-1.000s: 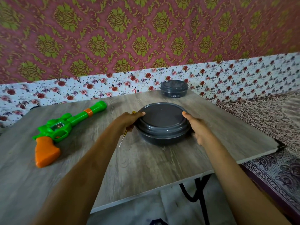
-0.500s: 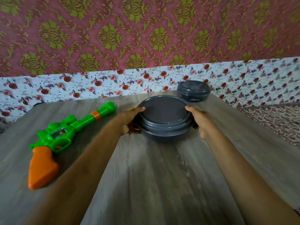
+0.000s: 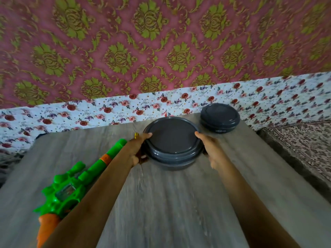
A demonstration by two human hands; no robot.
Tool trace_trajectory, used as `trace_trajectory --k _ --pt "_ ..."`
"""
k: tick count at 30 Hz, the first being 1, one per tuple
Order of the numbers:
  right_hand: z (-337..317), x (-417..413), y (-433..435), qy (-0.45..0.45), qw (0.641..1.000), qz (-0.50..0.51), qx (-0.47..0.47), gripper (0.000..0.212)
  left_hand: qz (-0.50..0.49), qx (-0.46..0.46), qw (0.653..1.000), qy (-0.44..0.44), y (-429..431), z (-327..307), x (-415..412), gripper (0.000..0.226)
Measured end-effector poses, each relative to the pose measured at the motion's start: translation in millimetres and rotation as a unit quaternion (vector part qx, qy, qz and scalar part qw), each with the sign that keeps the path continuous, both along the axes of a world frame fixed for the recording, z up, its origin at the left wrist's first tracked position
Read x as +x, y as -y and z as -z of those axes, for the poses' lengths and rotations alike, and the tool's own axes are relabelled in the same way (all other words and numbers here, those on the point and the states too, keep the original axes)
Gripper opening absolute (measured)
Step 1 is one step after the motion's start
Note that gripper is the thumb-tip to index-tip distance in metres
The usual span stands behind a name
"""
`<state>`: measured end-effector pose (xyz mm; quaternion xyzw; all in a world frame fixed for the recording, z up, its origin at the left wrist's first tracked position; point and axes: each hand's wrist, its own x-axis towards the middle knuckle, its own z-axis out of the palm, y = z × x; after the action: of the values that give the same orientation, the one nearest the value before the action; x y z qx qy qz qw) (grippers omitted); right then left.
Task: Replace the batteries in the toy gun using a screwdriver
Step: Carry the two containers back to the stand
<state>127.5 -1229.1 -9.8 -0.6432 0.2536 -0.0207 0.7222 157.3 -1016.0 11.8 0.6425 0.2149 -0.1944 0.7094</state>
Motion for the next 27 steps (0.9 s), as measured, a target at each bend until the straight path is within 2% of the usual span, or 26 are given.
trace_trajectory --k 2,5,7,10,14,17,19,23,27 --pt "-9.7 -2.0 2.6 -0.018 1.0 0.003 0.02 0.044 -0.015 -0.007 1.0 -0.01 1.6 -10.9 -6.5 0.014" --pt "-21.4 -0.7 16.6 -0.047 0.995 0.048 0.067 0.021 -0.04 -0.016 0.999 -0.03 5.1 -27.4 -9.1 0.013" --pt "-22.9 0.3 26.4 -0.082 0.992 0.079 0.06 0.018 -0.07 -0.029 0.996 -0.042 5.9 -29.0 -9.7 0.014" --pt "-22.2 12.0 47.4 -0.127 0.984 0.116 0.041 0.022 -0.114 -0.05 0.99 -0.067 10.8 -27.1 -2.5 0.024" --pt "-15.5 38.7 71.9 -0.143 0.976 0.163 0.033 0.028 -0.169 -0.065 0.981 -0.067 16.8 -20.3 10.8 0.042" --pt "-0.9 62.7 92.3 -0.164 0.965 0.196 0.055 0.051 -0.184 -0.057 0.979 -0.059 20.5 -12.4 23.4 0.045" --pt "4.7 75.4 103.4 -0.161 0.959 0.218 0.08 0.052 -0.186 -0.048 0.98 -0.056 22.1 -5.0 31.1 0.044" --pt "21.3 92.5 114.4 -0.153 0.95 0.245 0.116 0.075 -0.188 -0.037 0.98 -0.057 24.8 8.9 42.0 0.046" --pt "14.2 100.6 110.6 -0.135 0.949 0.248 0.142 0.064 -0.196 -0.037 0.978 -0.057 29.1 12.4 51.0 0.044"
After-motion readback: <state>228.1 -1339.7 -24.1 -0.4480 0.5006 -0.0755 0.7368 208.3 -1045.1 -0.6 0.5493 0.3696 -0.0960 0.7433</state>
